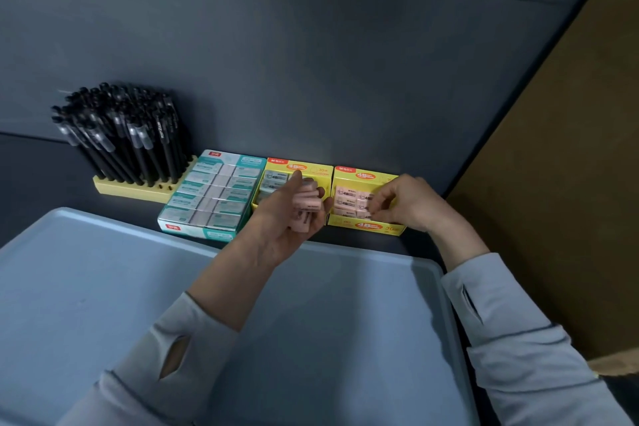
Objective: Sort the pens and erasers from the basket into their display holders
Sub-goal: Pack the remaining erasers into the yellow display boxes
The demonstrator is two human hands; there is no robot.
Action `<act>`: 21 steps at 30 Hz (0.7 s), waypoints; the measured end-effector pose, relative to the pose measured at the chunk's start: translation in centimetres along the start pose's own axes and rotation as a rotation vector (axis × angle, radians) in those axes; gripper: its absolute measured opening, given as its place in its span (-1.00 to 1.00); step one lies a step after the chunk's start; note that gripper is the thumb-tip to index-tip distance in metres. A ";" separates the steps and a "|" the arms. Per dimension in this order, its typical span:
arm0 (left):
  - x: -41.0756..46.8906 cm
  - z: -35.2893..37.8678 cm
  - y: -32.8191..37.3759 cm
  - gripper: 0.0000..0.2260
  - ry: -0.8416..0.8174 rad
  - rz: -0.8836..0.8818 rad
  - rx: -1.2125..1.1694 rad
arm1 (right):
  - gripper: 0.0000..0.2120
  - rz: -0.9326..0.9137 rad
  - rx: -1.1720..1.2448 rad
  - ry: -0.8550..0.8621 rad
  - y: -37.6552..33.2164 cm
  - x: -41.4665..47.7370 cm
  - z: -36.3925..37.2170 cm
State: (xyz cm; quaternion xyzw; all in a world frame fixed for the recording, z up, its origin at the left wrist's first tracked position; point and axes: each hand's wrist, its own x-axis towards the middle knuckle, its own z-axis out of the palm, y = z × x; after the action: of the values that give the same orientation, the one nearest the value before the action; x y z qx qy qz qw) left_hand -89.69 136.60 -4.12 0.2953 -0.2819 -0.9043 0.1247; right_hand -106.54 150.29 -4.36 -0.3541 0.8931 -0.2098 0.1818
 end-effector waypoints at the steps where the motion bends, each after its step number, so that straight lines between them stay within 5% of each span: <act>1: 0.0 0.1 0.0 -0.74 -0.003 -0.009 -0.007 | -0.86 -0.009 -0.023 0.018 -0.1 0.1 0.3; 7: 0.2 0.1 -0.1 -0.84 -0.075 -0.044 -0.006 | -0.90 -0.026 -0.059 0.152 -0.6 0.2 1.2; 10: 0.2 0.5 -0.5 -0.86 -0.075 0.032 -0.003 | -0.94 -0.076 0.239 0.291 -2.2 -0.5 0.9; 15: 0.0 1.4 -1.0 -0.82 -0.119 0.103 0.121 | -0.80 -0.092 0.712 0.015 -4.7 -1.9 0.7; 21: 0.1 1.1 -1.4 -0.69 -0.141 0.181 0.328 | -0.91 -0.052 0.921 0.009 -4.0 -1.9 0.8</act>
State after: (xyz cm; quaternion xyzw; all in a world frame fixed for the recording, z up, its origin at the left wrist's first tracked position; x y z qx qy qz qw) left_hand -90.51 138.20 -4.24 0.2213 -0.4589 -0.8497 0.1356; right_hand -102.65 148.76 -2.63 -0.2577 0.6984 -0.5909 0.3111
